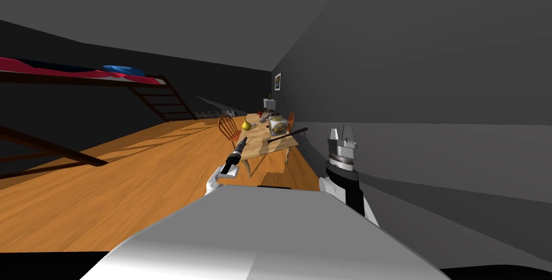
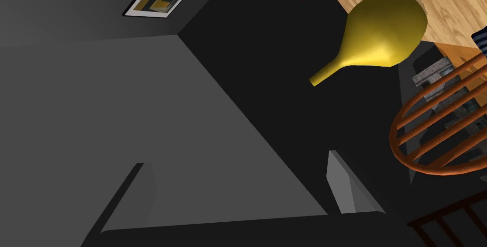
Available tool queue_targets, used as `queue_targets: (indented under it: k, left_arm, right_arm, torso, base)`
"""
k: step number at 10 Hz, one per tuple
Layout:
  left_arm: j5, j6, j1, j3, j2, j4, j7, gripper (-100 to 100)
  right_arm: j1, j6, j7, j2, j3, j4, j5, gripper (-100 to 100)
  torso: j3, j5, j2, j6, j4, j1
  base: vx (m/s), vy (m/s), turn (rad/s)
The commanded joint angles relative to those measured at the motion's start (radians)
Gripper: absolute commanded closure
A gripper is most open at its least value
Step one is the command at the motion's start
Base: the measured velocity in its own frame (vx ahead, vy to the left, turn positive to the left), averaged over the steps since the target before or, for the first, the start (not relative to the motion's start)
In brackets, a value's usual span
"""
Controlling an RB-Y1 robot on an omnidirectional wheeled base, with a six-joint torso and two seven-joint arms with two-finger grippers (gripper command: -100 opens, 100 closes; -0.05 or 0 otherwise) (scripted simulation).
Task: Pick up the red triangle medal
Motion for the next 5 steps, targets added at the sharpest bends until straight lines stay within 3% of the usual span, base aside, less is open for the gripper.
queue_targets:
  k: [1,5]
  left_arm:
    - [-0.005,0.006,-0.011,0.004,0.003,0.050,-0.015,-100]
    - [-0.011,0.014,-0.035,0.012,0.011,0.118,-0.034,-100]
  right_arm:
    - [0.000,0.000,0.000,0.000,0.000,0.000,0.000,0]
    - [0.000,0.000,0.000,0.000,0.000,0.000,0.000,0]
  torso:
    - [0.000,0.000,0.000,0.000,0.000,0.000]
    - [0.000,0.000,0.000,0.000,0.000,0.002]
  base:
    - [0.018,-0.035,-0.005]
    - [0.013,-0.014,-0.004]
